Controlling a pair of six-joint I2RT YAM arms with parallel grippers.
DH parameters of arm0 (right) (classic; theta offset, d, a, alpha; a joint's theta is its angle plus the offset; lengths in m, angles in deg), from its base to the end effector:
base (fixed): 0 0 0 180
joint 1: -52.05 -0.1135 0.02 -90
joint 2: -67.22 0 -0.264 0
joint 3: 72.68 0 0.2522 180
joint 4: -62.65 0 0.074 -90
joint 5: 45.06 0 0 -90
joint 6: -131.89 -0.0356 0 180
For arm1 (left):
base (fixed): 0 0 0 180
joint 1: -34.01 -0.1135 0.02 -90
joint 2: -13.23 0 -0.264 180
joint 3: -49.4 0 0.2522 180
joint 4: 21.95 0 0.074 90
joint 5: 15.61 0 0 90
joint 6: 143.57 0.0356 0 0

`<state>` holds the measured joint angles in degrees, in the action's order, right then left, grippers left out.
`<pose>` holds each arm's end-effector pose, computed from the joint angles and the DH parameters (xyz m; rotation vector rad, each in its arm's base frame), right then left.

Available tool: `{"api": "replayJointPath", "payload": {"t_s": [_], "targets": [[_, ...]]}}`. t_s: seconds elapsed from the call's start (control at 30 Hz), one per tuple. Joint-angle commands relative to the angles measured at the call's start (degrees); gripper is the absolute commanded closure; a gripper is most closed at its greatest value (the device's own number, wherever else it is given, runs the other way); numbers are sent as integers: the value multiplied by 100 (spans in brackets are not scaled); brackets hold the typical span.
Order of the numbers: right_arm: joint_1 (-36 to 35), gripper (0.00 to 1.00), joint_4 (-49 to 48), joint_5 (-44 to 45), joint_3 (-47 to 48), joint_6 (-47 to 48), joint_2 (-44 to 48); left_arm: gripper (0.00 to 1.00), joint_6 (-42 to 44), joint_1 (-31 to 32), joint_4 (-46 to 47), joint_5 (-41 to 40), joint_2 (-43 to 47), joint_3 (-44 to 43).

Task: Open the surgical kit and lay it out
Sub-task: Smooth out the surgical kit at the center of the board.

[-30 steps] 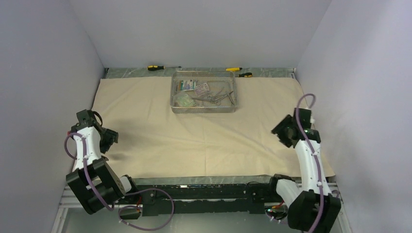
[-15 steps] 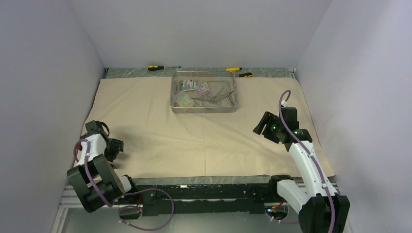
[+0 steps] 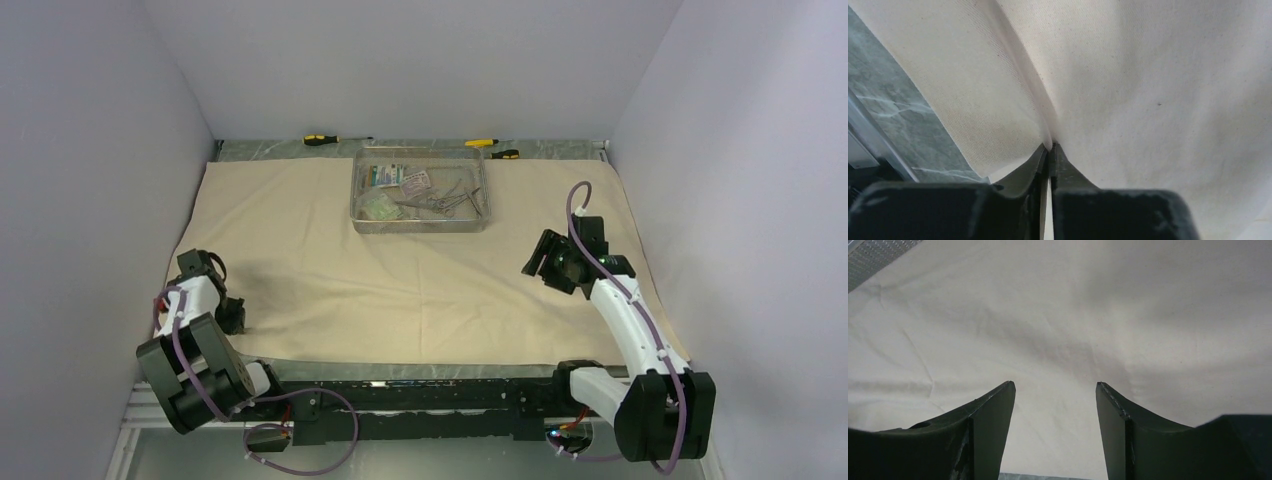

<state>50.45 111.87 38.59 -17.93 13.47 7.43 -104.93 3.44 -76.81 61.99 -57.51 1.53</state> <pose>0.2021 0.0096 0.2307 0.5460 2.4862 0.3489 0.1583 0.1024 0.1584 -1.9148 2.1542 0.2521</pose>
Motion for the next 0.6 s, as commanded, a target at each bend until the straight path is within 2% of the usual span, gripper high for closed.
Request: {"api": "replayJointPath", "payload": {"t_s": [0.0,0.17,0.33,0.43,0.57], "targets": [[-15,36,-60,390,314,-31,-135,100,-145,7,117,-310,-250,-81],[-7,36,446,1163,328,-439,-352,100,-299,7,-325,-497,-220,-267],[2,36,1310,2145,203,-1249,-622,100,-712,2,-905,-617,-155,-412],[15,36,1539,2306,47,-1629,-719,100,-1012,-53,-1302,-584,-247,-667],[87,36,1628,2245,-127,-2026,-819,100,-1005,-76,-1511,-772,-542,-1009]]}}
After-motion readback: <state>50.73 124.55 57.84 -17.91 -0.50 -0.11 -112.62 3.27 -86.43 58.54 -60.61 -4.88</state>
